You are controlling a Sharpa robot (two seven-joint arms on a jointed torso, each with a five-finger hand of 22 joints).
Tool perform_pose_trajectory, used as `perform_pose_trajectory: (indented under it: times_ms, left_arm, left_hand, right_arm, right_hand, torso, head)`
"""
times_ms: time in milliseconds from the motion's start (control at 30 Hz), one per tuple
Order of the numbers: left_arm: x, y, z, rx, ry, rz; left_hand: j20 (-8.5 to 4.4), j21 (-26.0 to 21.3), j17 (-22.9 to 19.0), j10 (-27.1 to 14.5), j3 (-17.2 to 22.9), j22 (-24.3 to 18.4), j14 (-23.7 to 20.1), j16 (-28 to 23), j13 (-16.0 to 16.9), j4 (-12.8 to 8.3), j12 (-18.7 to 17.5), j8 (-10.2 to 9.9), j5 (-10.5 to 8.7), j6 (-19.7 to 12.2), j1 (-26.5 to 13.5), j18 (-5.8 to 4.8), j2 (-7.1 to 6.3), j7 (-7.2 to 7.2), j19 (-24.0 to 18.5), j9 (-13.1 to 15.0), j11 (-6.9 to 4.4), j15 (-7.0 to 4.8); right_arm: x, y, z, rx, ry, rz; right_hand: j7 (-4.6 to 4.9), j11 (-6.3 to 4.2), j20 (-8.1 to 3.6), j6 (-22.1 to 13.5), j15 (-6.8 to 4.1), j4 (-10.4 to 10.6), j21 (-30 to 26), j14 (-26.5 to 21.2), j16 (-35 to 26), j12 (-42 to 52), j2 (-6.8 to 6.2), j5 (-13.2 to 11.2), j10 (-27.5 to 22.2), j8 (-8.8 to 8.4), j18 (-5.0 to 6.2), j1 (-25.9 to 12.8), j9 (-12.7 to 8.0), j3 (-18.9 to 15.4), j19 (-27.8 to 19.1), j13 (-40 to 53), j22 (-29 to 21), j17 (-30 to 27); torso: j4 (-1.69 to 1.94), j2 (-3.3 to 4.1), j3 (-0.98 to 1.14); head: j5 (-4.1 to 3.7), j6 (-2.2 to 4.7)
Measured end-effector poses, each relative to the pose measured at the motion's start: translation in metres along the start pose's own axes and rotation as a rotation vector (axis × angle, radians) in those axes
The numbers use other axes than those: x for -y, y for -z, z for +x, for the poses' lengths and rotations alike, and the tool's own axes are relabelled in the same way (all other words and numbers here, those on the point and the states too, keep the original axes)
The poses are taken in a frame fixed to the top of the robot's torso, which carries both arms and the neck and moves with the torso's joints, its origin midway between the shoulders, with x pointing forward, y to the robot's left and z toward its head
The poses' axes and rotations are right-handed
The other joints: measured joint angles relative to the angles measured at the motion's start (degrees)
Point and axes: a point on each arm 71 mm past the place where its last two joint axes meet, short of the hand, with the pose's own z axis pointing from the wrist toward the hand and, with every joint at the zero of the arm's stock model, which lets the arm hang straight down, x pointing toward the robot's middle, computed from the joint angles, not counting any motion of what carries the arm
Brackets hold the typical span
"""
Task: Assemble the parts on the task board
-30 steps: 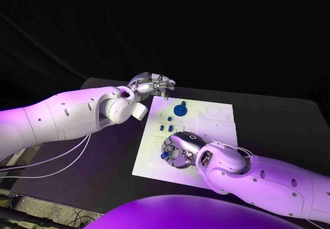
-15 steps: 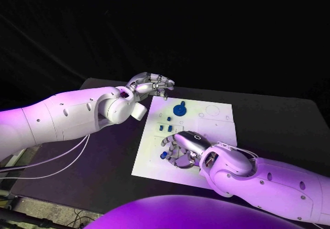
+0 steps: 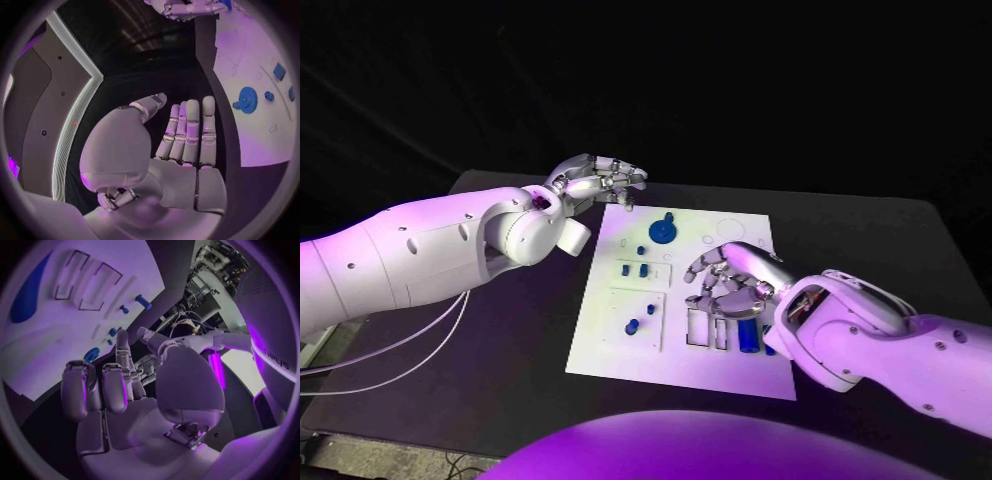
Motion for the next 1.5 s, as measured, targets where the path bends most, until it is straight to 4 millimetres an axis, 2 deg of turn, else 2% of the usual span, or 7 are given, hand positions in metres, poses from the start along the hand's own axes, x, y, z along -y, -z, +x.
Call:
perform_pose_trajectory:
  times_ms: [100, 167, 267, 367, 600, 1000, 1500]
  left_arm:
    - [-0.001, 0.001, -0.001, 0.002, -0.001, -0.002]
    - [-0.001, 0.001, -0.001, 0.002, -0.001, -0.002]
    - [-0.001, 0.002, -0.001, 0.002, 0.000, -0.004]
    - [-0.002, 0.002, -0.001, 0.001, 0.000, -0.005]
    - [-0.002, 0.003, 0.001, -0.003, 0.002, -0.006]
    - [-0.003, 0.005, -0.001, -0.001, 0.002, -0.008]
    - [-0.003, 0.006, -0.001, -0.001, 0.002, -0.009]
  left_hand:
    - [0.00, 0.00, 0.00, 0.00, 0.00, 0.00, 0.00, 0.00, 0.00, 0.00, 0.00, 0.00, 0.00, 0.00, 0.00, 0.00, 0.00, 0.00, 0.00, 0.00, 0.00, 0.00]
    - [0.00, 0.00, 0.00, 0.00, 0.00, 0.00, 0.00, 0.00, 0.00, 0.00, 0.00, 0.00, 0.00, 0.00, 0.00, 0.00, 0.00, 0.00, 0.00, 0.00, 0.00, 0.00]
    - [0.00, 0.00, 0.00, 0.00, 0.00, 0.00, 0.00, 0.00, 0.00, 0.00, 0.00, 0.00, 0.00, 0.00, 0.00, 0.00, 0.00, 0.00, 0.00, 0.00, 0.00, 0.00]
    - [0.00, 0.00, 0.00, 0.00, 0.00, 0.00, 0.00, 0.00, 0.00, 0.00, 0.00, 0.00, 0.00, -0.01, 0.00, 0.00, 0.00, 0.00, 0.00, 0.00, 0.00, 0.00]
    - [0.00, 0.00, -0.07, 0.00, 0.00, -0.06, 0.00, 0.00, -0.08, 0.00, 0.00, 0.00, 0.00, -0.41, 0.00, 0.00, 0.00, 0.01, 0.00, 0.00, 0.00, 0.00]
    - [0.00, 0.00, -0.06, 0.00, 0.00, -0.05, 0.00, 0.00, -0.07, 0.00, 0.00, 0.00, 0.00, -0.40, 0.00, 0.00, 0.00, 0.01, 0.00, 0.00, 0.00, 0.00]
    - [0.00, 0.00, -0.06, 0.00, 0.00, -0.05, 0.00, 0.00, -0.07, 0.00, 0.00, 0.00, 0.00, -0.40, 0.00, 0.00, 0.00, 0.01, 0.00, 0.00, 0.00, 0.00]
  right_arm:
    - [0.020, 0.015, -0.017, 0.011, -0.049, 0.083]
    - [0.034, 0.024, -0.025, 0.014, -0.075, 0.138]
    - [0.048, 0.035, -0.030, 0.010, -0.098, 0.197]
    - [0.061, 0.048, -0.028, -0.006, -0.112, 0.253]
    - [0.076, 0.067, -0.012, -0.054, -0.108, 0.348]
    - [0.076, 0.068, 0.004, -0.078, -0.036, 0.384]
    - [0.076, 0.059, 0.017, -0.087, 0.017, 0.387]
  right_hand:
    - [-0.68, -1.17, -0.71, 0.67, -0.82, 1.38, 1.70, -0.04, 0.55, 11.02, 0.35, -0.49, -1.91, 1.54, 0.00, -1.48, 2.93, -2.12, 0.09, 10.45, 0.00, 0.62]
    - [-0.98, -1.25, -0.71, 0.49, -0.82, 2.50, 2.90, -0.04, 1.96, 24.28, 0.11, -1.09, -2.10, 2.33, 0.00, -2.30, 5.12, -3.24, 0.09, 22.90, 0.00, 3.03]
    - [-1.16, -1.35, -0.71, 0.32, -0.82, 4.16, 4.72, -0.05, 3.96, 39.68, 0.13, -1.80, 0.71, 2.60, -0.92, -3.11, 7.41, -4.91, 0.09, 37.07, 0.00, 3.90]
    - [-1.16, -1.36, -0.71, 0.32, -0.81, 5.58, 5.52, -0.04, 4.67, 45.83, 0.12, -2.39, 2.31, 2.60, -0.92, -3.22, 8.49, -6.32, 0.09, 42.76, -0.01, 3.92]
    - [-1.45, -1.62, -0.71, 0.61, -0.81, 8.66, 6.00, -0.05, 4.96, 49.94, 0.58, -3.60, 3.09, 3.04, -0.92, -3.67, 9.99, -10.20, 0.09, 46.72, -0.01, 3.92]
    - [-1.88, -1.77, -1.12, 1.05, -1.12, 10.51, 6.86, -0.12, 5.40, 52.05, 0.64, -3.83, 4.14, 3.27, -0.92, -3.73, 10.75, -12.36, 0.09, 48.74, -0.02, 3.91]
    - [-2.07, -1.78, -1.11, 1.24, -1.20, 10.75, 7.09, -0.03, 5.63, 52.35, 1.17, -3.83, 4.56, 3.26, -0.92, -3.19, 10.95, -12.60, 0.09, 49.20, 0.03, 3.90]
  torso:
    - [-0.19, -0.19, -0.08]
    - [-0.34, -0.34, -0.11]
    - [-0.58, -0.51, -0.17]
    - [-0.81, -0.65, -0.19]
    - [-1.16, -0.86, -0.20]
    - [-1.14, -0.83, -0.25]
    - [-1.20, -0.81, -0.17]
  head:
    - [-1.16, 0.00]
    - [-1.95, 0.00]
    - [-2.89, 0.00]
    - [-3.64, 0.00]
    - [-4.76, 0.00]
    - [-5.07, 0.00]
    - [-4.60, 0.00]
